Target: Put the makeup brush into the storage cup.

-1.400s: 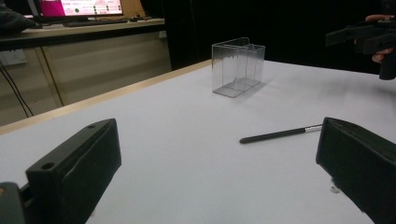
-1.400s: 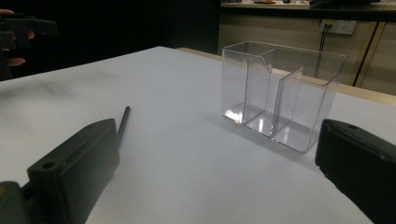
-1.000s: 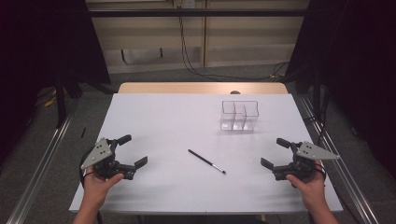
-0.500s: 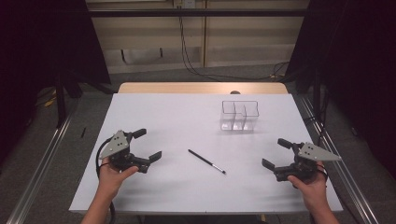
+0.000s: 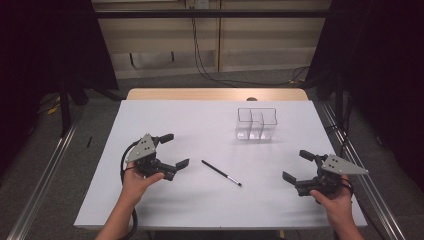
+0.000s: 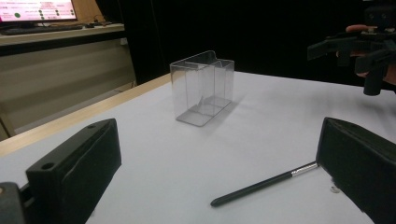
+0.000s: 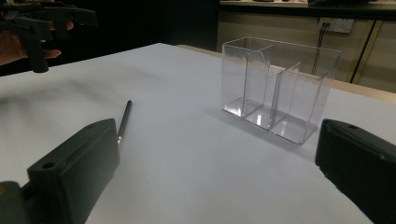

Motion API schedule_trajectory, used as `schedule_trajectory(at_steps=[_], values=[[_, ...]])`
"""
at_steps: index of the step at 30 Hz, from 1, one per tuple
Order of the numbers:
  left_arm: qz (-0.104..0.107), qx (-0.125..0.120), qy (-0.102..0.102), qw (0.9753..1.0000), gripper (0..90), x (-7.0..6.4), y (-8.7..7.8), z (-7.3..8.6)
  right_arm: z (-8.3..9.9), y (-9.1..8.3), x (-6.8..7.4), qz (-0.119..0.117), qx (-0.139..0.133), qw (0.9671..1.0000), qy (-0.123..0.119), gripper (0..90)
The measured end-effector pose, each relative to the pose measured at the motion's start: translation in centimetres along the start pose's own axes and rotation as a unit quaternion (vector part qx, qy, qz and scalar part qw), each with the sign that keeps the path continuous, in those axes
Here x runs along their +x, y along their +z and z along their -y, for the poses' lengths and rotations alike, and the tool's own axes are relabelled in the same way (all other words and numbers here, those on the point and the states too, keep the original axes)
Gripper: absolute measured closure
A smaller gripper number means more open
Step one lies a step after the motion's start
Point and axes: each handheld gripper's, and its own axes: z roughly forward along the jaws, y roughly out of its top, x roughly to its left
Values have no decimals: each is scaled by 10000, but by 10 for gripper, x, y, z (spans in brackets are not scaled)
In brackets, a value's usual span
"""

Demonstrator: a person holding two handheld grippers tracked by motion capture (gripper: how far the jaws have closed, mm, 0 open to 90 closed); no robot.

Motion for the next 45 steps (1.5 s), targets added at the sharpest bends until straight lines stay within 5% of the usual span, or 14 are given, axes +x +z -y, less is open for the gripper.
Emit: schedule_trajectory(at_steps=[17,36,45], values=[[188,83,0,9998,0,-3,30,-1,0,4,0,-79,-3,10000,-41,0],[632,217,-16,9978,0,-7,76,-2,8,-1,1,-106,81,9999,-25,0],[746,310,8,9967,0,-12,82,0,2,7,1,-195,34,9998,-95,0]])
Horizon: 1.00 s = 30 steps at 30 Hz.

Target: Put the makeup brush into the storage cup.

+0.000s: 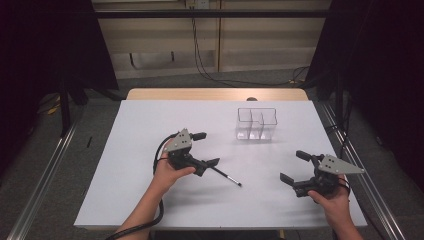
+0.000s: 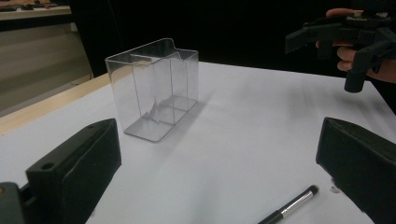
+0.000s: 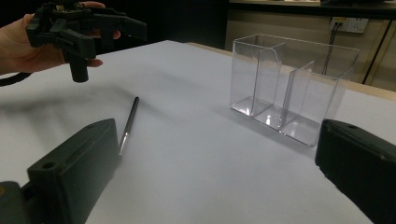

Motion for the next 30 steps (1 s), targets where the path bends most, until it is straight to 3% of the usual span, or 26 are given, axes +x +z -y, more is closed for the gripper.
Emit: schedule_trajectory(at_steps=[19,30], values=[[163,347,36,9993,0,2,5,-1,-1,2,0,-91,38,9999,-35,0],[249,840,108,9961,0,7,12,-7,-2,6,2,-173,94,9997,-116,0]])
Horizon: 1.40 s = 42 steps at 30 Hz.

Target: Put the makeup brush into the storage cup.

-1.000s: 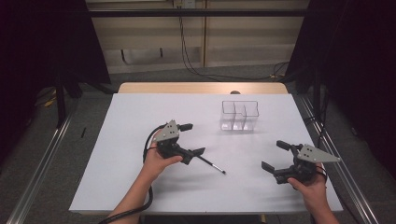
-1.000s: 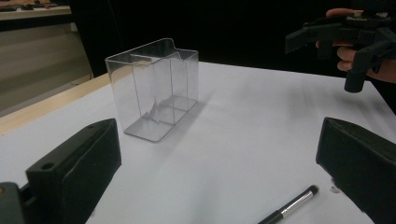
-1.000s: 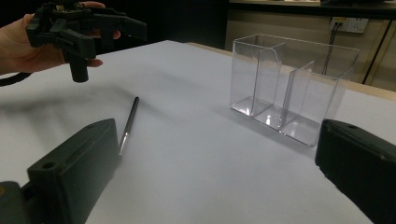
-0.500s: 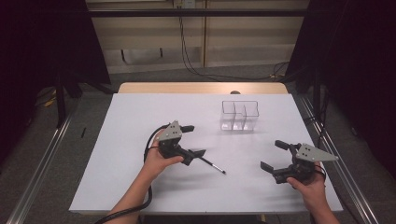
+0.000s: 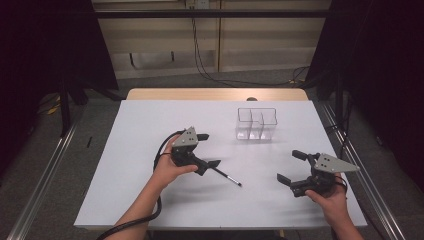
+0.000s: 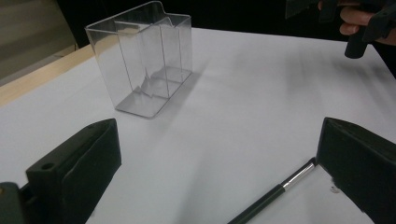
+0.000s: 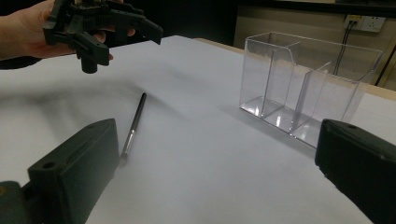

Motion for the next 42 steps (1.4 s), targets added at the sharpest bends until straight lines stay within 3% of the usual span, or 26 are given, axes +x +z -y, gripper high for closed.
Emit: schedule_trajectory(at_steps=[5,13,20,22,23,24,25,27,32,42], values=[[71,363,1,9993,0,2,4,-2,0,1,0,-31,16,10000,-16,0],[206,853,73,9961,0,6,9,-8,0,0,-1,-36,13,10000,-1,0],[393,1275,85,9910,0,9,14,-13,1,-3,-1,1,26,10000,16,0],[397,1484,109,9881,0,9,16,-16,1,-4,-1,6,30,10000,8,0],[397,1484,109,9881,0,9,16,-16,1,-4,-1,6,30,10000,8,0],[398,1664,138,9852,0,9,17,-17,1,-3,-2,8,31,10000,7,0],[398,1664,138,9852,0,9,17,-17,1,-3,-2,11,38,10000,14,0],[411,1805,108,9827,0,9,18,-17,1,-3,-2,9,47,10000,8,0],[404,2248,164,9734,0,10,18,-18,0,-1,-2,-13,45,10000,-4,0],[519,2727,275,9603,38,11,19,-24,-1,2,-2,-33,33,10000,-24,0]])
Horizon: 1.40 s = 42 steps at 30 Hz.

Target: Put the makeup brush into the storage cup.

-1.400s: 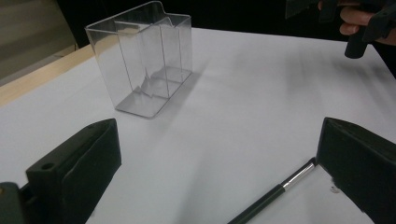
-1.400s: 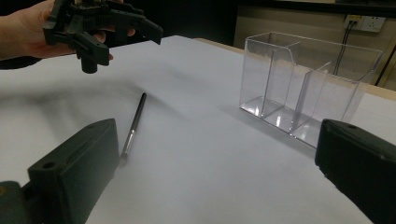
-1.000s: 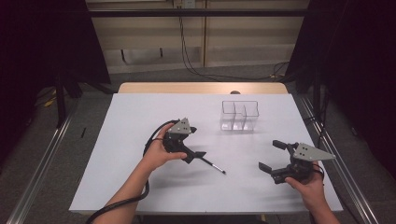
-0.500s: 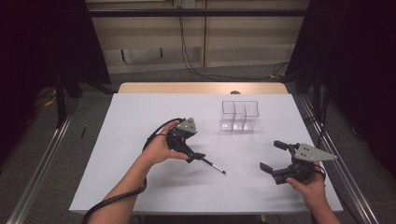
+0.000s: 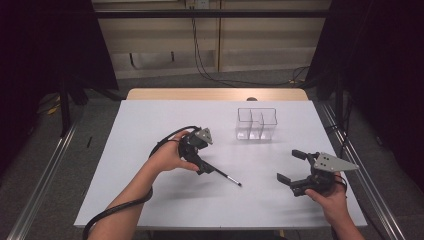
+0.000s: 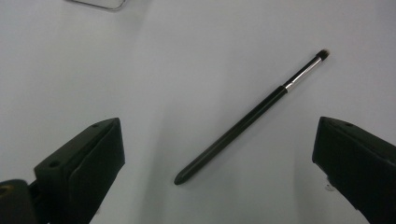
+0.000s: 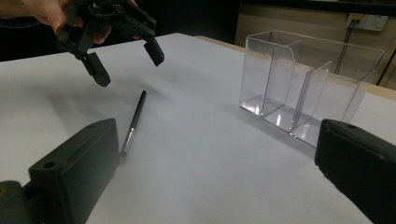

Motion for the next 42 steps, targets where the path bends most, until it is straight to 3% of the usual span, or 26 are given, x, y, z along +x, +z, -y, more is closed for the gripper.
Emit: schedule_trajectory(at_steps=[10,15,18,25,29,30,38,42], values=[[-46,330,286,9990,166,3,2,-1,0,1,1,-15,34,10000,-48,0],[113,460,597,9971,271,1,8,-4,0,-1,1,1,45,10000,-38,0],[304,465,689,9961,338,-1,13,-5,1,-3,1,23,47,10000,-32,0],[441,633,916,9928,458,-2,23,-6,1,-5,0,42,42,10000,-18,0],[484,798,902,9915,490,-1,25,-8,1,-5,0,43,50,10000,-23,0],[558,945,957,9893,517,-1,25,-9,1,-5,0,47,50,10000,-17,0],[659,1146,846,9876,607,-2,28,-9,1,-4,0,31,66,10000,-53,0],[649,1338,888,9849,669,-5,28,-12,1,-3,1,13,82,9999,-64,0]])
